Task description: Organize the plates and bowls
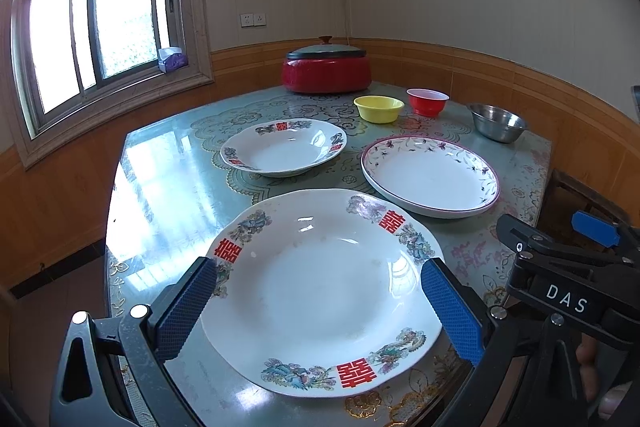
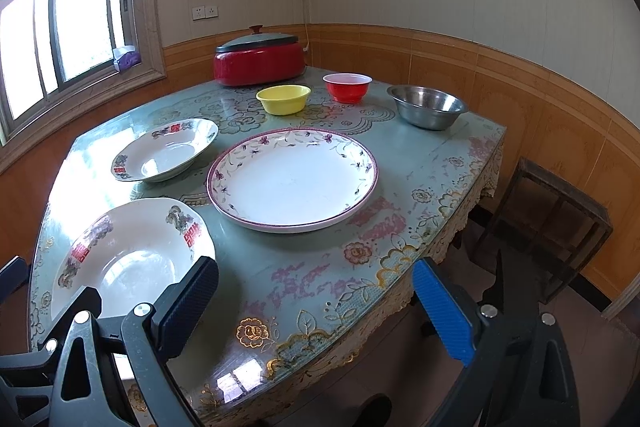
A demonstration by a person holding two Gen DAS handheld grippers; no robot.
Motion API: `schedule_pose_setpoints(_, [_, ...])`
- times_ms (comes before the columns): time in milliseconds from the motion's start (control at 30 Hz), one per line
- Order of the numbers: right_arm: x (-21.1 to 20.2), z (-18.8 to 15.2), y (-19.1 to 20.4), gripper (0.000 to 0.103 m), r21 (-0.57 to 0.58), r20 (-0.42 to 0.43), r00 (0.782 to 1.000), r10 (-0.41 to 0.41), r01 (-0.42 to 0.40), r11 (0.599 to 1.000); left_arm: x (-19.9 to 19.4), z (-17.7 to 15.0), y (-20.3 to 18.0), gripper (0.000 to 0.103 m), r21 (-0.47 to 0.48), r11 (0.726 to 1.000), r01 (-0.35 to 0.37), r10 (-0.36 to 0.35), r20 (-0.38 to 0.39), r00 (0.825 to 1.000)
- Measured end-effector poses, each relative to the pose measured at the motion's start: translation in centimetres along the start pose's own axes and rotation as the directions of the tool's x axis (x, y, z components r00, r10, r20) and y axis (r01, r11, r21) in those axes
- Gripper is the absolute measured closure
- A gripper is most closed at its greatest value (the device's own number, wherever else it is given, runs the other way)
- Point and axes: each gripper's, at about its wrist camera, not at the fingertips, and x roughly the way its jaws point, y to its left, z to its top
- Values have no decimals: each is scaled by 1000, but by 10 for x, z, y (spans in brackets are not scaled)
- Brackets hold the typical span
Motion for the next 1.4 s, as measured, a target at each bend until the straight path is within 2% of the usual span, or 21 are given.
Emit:
schedule_pose_setpoints(700, [5,-2,3,3,-1,-24,1000,13,-13,1000,2,-2,3,0,1,1000,15,-15,-9,1000])
schedule_pose_setpoints(867, [10,-2,-2,3,6,-43,998,37,-37,999,4,-1,1,0,-6,999,31,-31,-19,999])
schedule_pose_setpoints(933, [13,0,-5,3,9,-50,996,75,-75,997,6,-1,3,0,-16,998,56,-56,-27,998])
schedule_pose_setpoints(1000, [16,3,-9,3,0,-56,990,133,-133,991,8,0,4,0,-32,993,114,-115,-36,993])
schedule_pose_setpoints(1067, [20,6,-16,3,0,-74,973,220,-221,975,10,1,4,0,-41,984,176,-177,-47,983])
schedule_pose_setpoints(1200, [35,20,-33,3,34,-115,925,362,-361,932,15,7,-6,0,-3,981,195,-194,-69,979])
schedule_pose_setpoints(1267, [44,29,-43,3,52,-124,910,396,-393,918,16,9,-12,0,9,978,209,-208,-67,976])
schedule_pose_setpoints(1400, [64,47,-63,3,67,-156,892,425,-420,905,28,17,-31,0,59,979,196,-191,-92,977])
